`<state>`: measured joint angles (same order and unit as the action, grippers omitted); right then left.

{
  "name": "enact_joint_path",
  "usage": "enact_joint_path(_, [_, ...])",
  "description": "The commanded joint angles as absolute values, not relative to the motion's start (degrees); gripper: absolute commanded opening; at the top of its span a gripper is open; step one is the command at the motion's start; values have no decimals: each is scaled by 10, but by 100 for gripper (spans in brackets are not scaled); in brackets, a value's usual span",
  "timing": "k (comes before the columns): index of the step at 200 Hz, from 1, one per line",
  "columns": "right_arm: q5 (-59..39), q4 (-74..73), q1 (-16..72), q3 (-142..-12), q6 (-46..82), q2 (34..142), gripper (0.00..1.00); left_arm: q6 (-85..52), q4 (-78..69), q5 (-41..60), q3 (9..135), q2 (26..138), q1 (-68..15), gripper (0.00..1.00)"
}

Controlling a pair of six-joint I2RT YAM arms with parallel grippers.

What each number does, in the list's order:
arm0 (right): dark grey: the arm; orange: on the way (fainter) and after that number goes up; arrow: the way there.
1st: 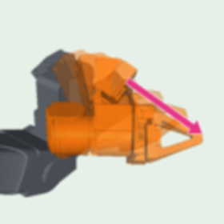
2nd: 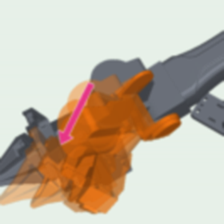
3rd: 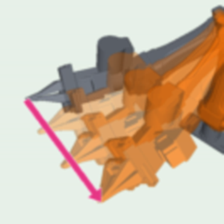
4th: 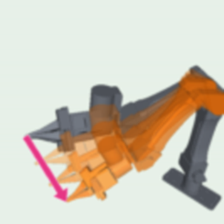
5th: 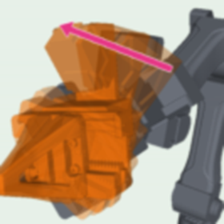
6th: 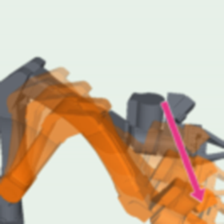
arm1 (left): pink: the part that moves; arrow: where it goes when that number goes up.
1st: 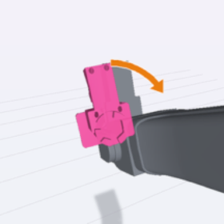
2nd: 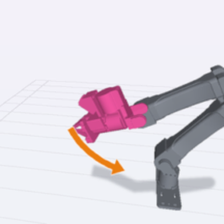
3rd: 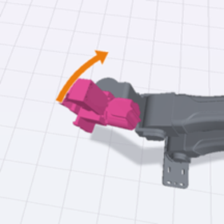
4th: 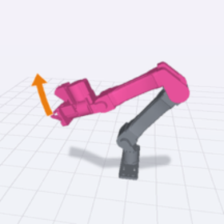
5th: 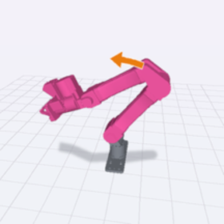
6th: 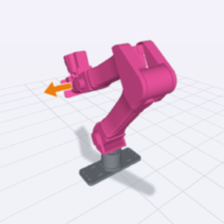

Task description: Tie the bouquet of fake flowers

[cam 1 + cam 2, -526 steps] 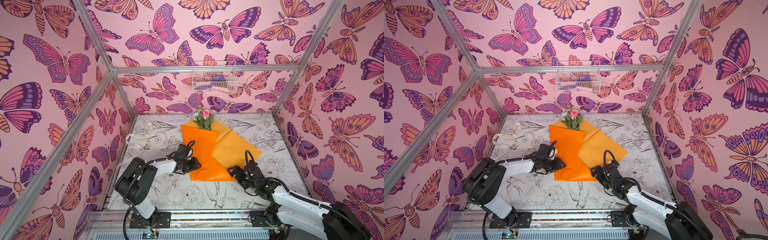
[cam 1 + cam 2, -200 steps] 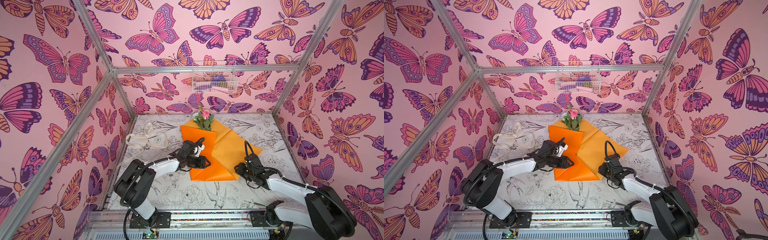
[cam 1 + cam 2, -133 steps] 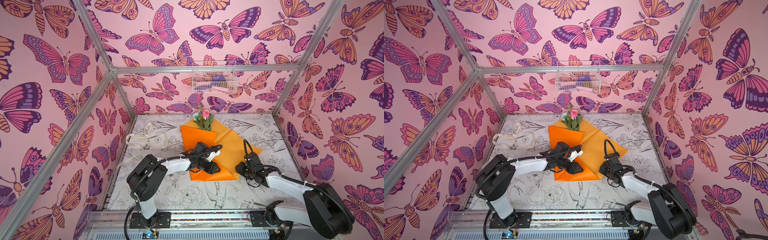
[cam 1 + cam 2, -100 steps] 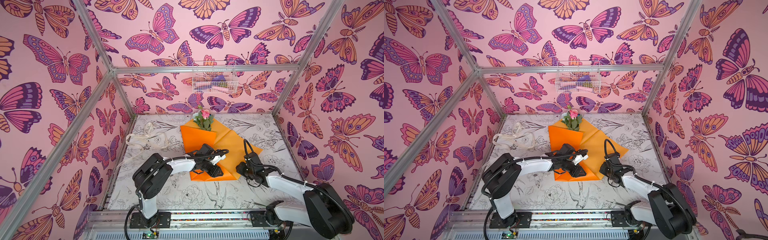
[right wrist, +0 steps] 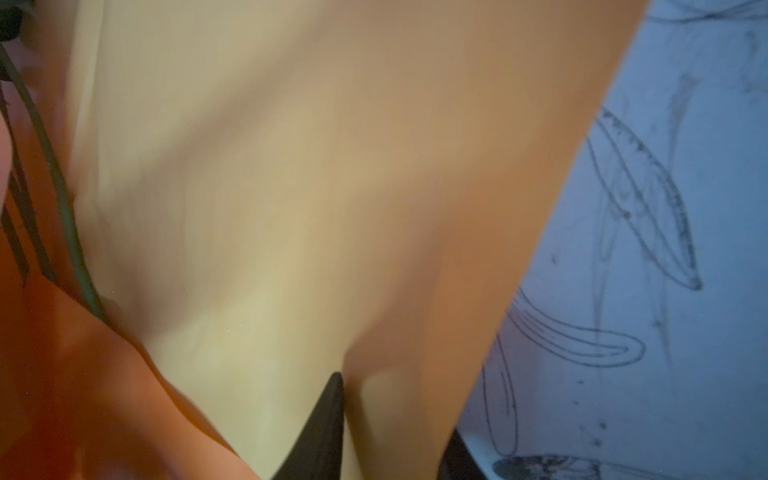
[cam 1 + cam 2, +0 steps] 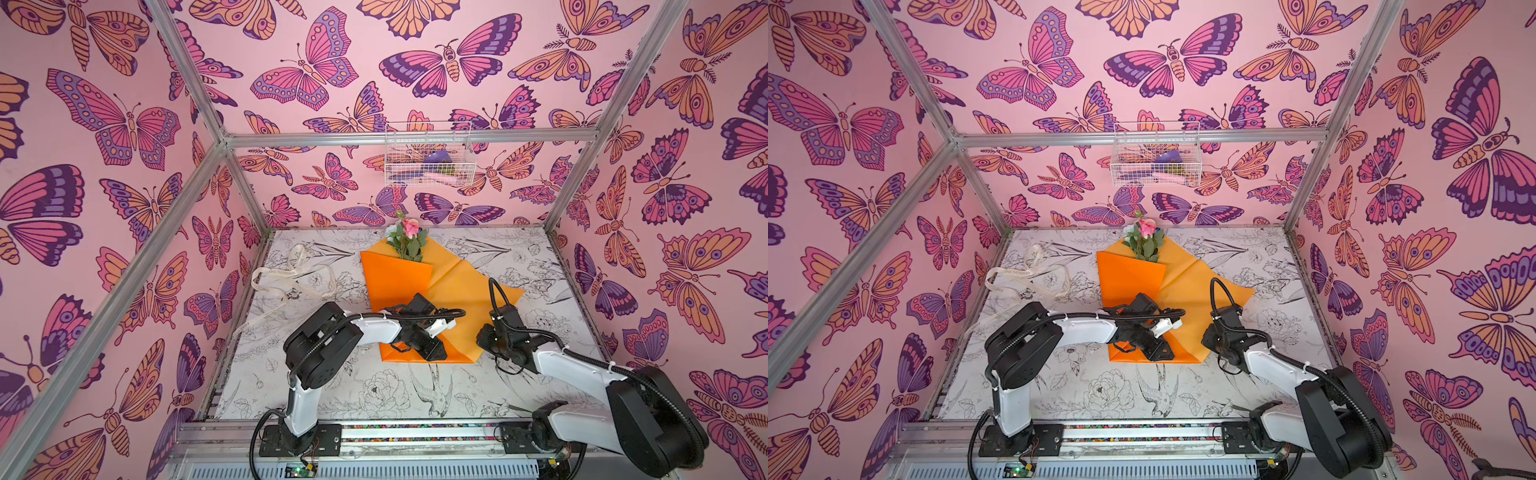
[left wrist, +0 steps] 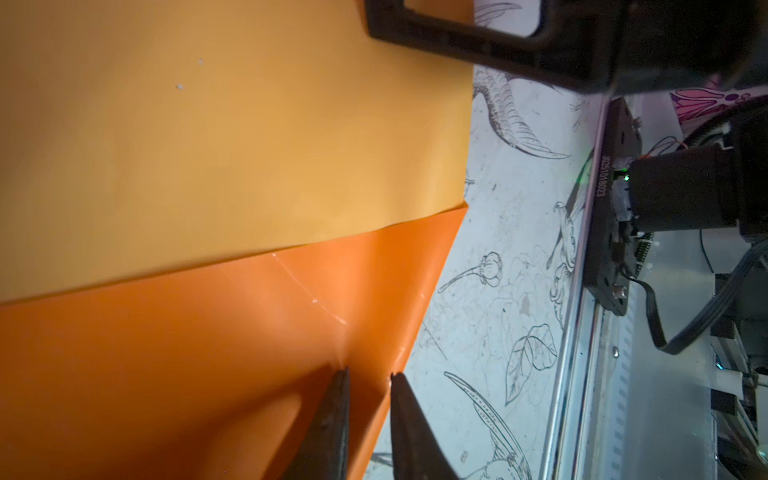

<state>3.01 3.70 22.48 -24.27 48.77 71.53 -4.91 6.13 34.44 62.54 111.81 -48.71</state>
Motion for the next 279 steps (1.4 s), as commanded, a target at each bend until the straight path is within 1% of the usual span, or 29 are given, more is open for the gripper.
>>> enact_joint_path(1, [39, 46, 221, -252, 477, 718, 20, -36, 75, 314, 632, 1126, -495, 19])
enact_joint_path(17, [28, 44, 220, -254, 470, 718, 13, -32, 76, 297, 628, 1124, -498, 18])
enact_joint_path(38, [11, 54, 220, -268, 457, 722, 7, -27, 81, 287, 630, 1128, -503, 15])
enact_joint_path(60, [-8, 57, 220, -283, 442, 721, 0, -27, 83, 281, 632, 1136, -509, 9])
enact_joint_path(78, [-16, 64, 220, -294, 436, 710, 0, -26, 83, 273, 627, 1138, -514, 7])
enact_joint_path(124, [-58, 81, 221, -337, 415, 678, 0, -27, 84, 261, 620, 1129, -517, 6])
enact_joint_path(137, [-68, 86, 221, -347, 412, 675, 0, -30, 84, 255, 620, 1120, -517, 8])
enact_joint_path(174, [-72, 119, 228, -378, 398, 682, 0, -47, 82, 231, 623, 1078, -518, 21])
enact_joint_path(181, [-71, 126, 228, -383, 393, 684, 0, -52, 82, 227, 622, 1064, -518, 25])
enact_joint_path(220, [-63, 144, 232, -405, 374, 701, 0, -71, 76, 200, 601, 968, -517, 35])
enact_joint_path(242, [-61, 152, 236, -419, 365, 712, 0, -87, 69, 161, 571, 904, -517, 36])
enact_joint_path(262, [-59, 157, 241, -431, 358, 721, 0, -116, 52, 89, 532, 854, -513, 36])
enact_joint_path(279, [-60, 161, 245, -442, 355, 730, 0, -156, 44, 37, 498, 830, -498, 33])
